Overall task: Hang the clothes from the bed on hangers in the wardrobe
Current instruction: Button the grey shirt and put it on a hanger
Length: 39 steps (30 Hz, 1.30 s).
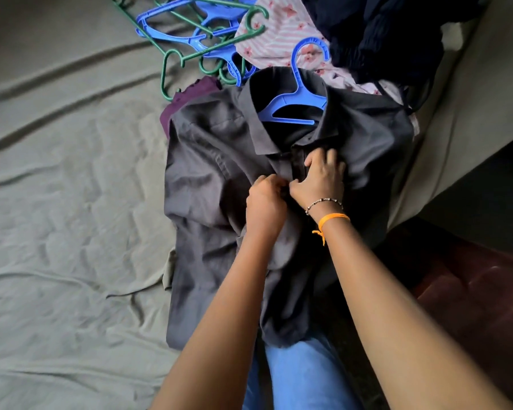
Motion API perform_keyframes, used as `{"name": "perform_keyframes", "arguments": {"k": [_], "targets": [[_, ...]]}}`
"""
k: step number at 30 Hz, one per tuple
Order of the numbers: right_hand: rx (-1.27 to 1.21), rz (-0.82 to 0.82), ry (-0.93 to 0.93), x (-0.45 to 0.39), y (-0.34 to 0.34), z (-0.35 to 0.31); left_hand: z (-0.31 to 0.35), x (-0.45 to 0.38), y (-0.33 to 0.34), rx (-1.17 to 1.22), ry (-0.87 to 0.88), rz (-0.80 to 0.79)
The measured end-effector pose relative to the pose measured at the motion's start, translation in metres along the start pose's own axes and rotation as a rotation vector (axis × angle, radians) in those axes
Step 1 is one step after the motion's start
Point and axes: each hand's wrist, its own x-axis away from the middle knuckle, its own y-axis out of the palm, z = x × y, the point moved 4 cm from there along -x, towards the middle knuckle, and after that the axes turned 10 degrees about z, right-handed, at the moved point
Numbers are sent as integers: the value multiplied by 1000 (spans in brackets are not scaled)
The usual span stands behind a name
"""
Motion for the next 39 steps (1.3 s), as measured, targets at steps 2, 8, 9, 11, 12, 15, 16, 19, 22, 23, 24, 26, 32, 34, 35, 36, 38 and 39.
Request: {"name": "perform_keyframes", "arguments": {"k": [2, 8, 9, 11, 12, 15, 16, 19, 22, 23, 24, 26, 32, 34, 35, 36, 38, 39], "targets": [[194, 11, -82, 5, 4, 4, -1, -3, 13, -55, -15, -35], [6, 119, -243, 0, 3, 22, 0, -14, 28, -259, -50, 76], [-50, 149, -262, 0, 1, 25, 0, -16, 29, -248, -76, 89], [-18, 141, -309, 2, 2, 31, 0, -19, 32, -227, -120, 112], [51, 127, -330, 5, 5, 33, 0, -21, 34, -229, -125, 126], [259, 153, -372, 7, 16, 33, -1, -28, 40, -236, -115, 179], [301, 182, -376, 5, 19, 32, -2, -30, 41, -231, -110, 195], [388, 245, -368, 0, 24, 26, -5, -30, 42, -180, -101, 209], [403, 242, -343, 1, 21, 26, -12, -20, 38, -18, -101, 183], [389, 243, -333, 3, 20, 27, -15, -15, 35, 44, -102, 173], [366, 231, -321, 4, 19, 27, -18, -11, 32, 96, -100, 173], [343, 196, -275, 5, 21, 25, -22, -4, 24, 160, -107, 187], [291, 90, -42, -6, 32, 14, -29, 5, 3, 324, -218, 279], [240, 156, 26, -8, 31, 16, -30, 7, 0, 315, -219, 241], [200, 194, 48, -8, 28, 18, -30, 8, -2, 300, -215, 222], [154, 215, 58, -9, 25, 21, -29, 8, -4, 292, -210, 205], [93, 190, 30, -8, 21, 28, -25, 9, -6, 315, -199, 170], [93, 167, -4, -6, 20, 28, -23, 9, -8, 332, -191, 158]]}}
